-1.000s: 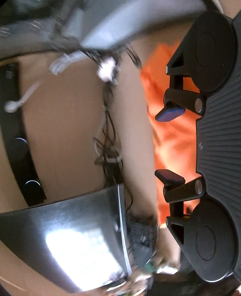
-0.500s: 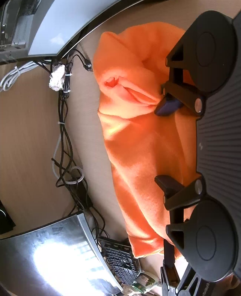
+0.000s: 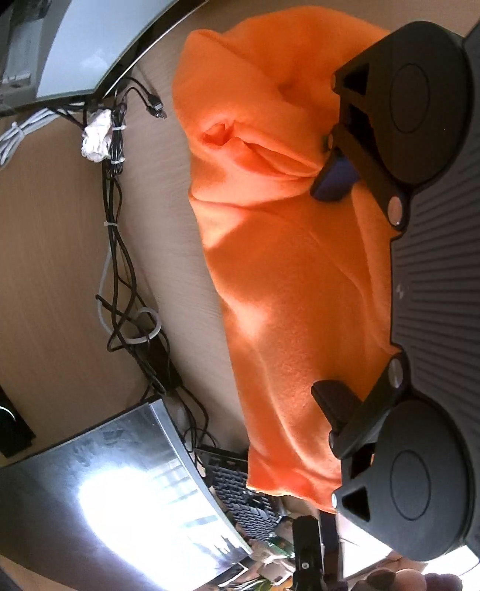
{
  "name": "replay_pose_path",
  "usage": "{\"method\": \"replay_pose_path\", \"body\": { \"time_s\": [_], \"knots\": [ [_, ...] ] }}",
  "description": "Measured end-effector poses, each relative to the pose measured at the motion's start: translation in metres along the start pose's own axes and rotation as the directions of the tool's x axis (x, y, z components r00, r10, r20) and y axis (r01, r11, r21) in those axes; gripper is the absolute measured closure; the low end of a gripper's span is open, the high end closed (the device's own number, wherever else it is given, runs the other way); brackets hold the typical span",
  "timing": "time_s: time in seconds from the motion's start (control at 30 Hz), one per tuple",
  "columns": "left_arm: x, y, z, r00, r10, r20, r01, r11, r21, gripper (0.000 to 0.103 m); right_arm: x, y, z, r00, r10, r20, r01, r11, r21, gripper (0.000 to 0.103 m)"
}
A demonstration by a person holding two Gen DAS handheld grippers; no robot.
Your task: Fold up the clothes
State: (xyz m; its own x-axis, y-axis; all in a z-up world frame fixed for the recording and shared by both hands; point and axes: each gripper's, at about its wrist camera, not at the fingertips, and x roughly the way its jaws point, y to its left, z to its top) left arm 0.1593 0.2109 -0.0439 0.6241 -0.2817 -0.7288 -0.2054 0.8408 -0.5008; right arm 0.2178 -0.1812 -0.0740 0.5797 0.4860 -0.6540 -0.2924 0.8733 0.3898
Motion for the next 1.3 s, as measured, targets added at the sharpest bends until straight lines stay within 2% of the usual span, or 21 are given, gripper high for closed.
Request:
{"method": "replay_pose_path", "body": {
  "time_s": [0.13,0.27,0.33,0.37,0.43,0.47,0.53,0.57,0.6,0.67,0.73,0.8,0.93,1.0,1.03,1.07,1.1,1.13,1.17,1.27,1.3],
  "knots": [
    [0.014,0.010,-0.002,0.998,-0.025,-0.049,0.021,0.997,-0.070,0.001,0.002,0.006,0.004,0.999,-0.007,-0.046,0.006,1.000,-0.029,0.000],
    [0.029,-0.001,-0.006,0.997,-0.027,-0.073,0.024,0.999,-0.046,0.008,0.001,0.008,0.001,0.999,-0.008,-0.042,0.005,0.998,-0.057,0.000],
    [0.034,-0.006,-0.007,0.997,-0.024,-0.073,0.022,0.999,-0.034,0.034,0.001,0.011,-0.001,0.999,-0.022,-0.037,0.019,0.997,-0.075,0.000],
    [0.036,-0.009,-0.006,0.997,-0.024,-0.068,0.022,0.999,-0.027,0.038,0.001,0.014,-0.001,0.999,-0.034,-0.038,0.030,0.995,-0.092,0.000],
    [0.034,-0.015,-0.003,0.999,-0.021,-0.047,0.021,1.000,0.003,0.062,0.000,0.025,0.001,0.997,-0.075,-0.029,0.070,0.984,-0.161,0.000],
    [0.031,-0.019,-0.002,0.999,-0.018,-0.034,0.019,0.999,0.028,0.066,-0.004,0.034,0.002,0.995,-0.104,0.001,0.102,0.971,-0.215,0.000],
    [0.024,-0.028,0.001,1.000,-0.009,-0.005,0.010,0.996,0.094,0.073,-0.018,0.058,0.002,0.989,-0.121,0.083,0.142,0.931,-0.336,0.000],
    [0.021,-0.032,0.003,1.000,-0.010,0.003,0.009,0.993,0.122,0.074,-0.027,0.072,0.001,0.986,-0.107,0.125,0.148,0.905,-0.399,0.000],
    [0.019,-0.035,0.005,1.000,-0.014,0.004,0.013,0.990,0.143,0.075,-0.035,0.086,-0.002,0.988,-0.058,0.141,0.117,0.881,-0.458,0.000],
    [0.018,-0.038,0.008,1.000,-0.025,-0.004,0.025,0.987,0.158,0.076,-0.046,0.113,-0.011,0.991,0.047,0.122,0.031,0.821,-0.570,0.000],
    [0.018,-0.040,0.009,0.999,-0.038,-0.022,0.040,0.989,0.142,0.078,-0.041,0.132,-0.023,0.994,0.088,0.071,-0.023,0.777,-0.629,0.000],
    [0.019,-0.041,0.010,0.998,-0.057,-0.042,0.061,0.991,0.118,0.078,-0.026,0.145,-0.037,0.996,0.077,0.049,-0.024,0.740,-0.672,0.000],
    [0.020,-0.049,0.008,0.990,-0.118,-0.080,0.125,0.988,0.087,0.078,0.010,0.163,-0.058,0.996,-0.019,0.091,0.082,0.645,-0.760,0.003],
    [0.020,-0.056,0.005,0.986,-0.136,-0.092,0.146,0.984,0.105,0.078,0.024,0.170,-0.066,0.991,-0.065,0.119,0.134,0.593,-0.794,0.008],
    [0.020,-0.059,0.003,0.986,-0.140,-0.093,0.150,0.981,0.120,0.078,0.030,0.172,-0.068,0.987,-0.096,0.130,0.161,0.577,-0.801,0.018],
    [0.018,-0.062,0.002,0.986,-0.139,-0.091,0.151,0.979,0.137,0.078,0.036,0.172,-0.067,0.984,-0.124,0.130,0.178,0.584,-0.792,0.031],
    [0.017,-0.064,0.001,0.986,-0.139,-0.089,0.151,0.976,0.154,0.078,0.038,0.170,-0.062,0.983,-0.139,0.119,0.180,0.618,-0.766,0.039],
    [0.012,-0.065,0.002,0.985,-0.152,-0.079,0.163,0.973,0.162,0.075,0.040,0.167,-0.057,0.982,-0.153,0.107,0.182,0.650,-0.738,0.052],
    [0.005,-0.064,0.003,0.982,-0.179,-0.061,0.187,0.969,0.162,0.071,0.041,0.165,-0.051,0.982,-0.164,0.093,0.181,0.685,-0.706,0.059],
    [-0.017,-0.064,0.013,0.962,-0.273,0.008,0.268,0.950,0.157,0.058,0.030,0.148,-0.019,0.993,-0.115,0.023,0.110,0.839,-0.532,0.069],
    [-0.025,-0.066,0.017,0.955,-0.296,0.033,0.287,0.944,0.164,0.048,0.021,0.138,-0.006,0.997,-0.082,0.006,0.076,0.893,-0.443,0.071]
  ]
}}
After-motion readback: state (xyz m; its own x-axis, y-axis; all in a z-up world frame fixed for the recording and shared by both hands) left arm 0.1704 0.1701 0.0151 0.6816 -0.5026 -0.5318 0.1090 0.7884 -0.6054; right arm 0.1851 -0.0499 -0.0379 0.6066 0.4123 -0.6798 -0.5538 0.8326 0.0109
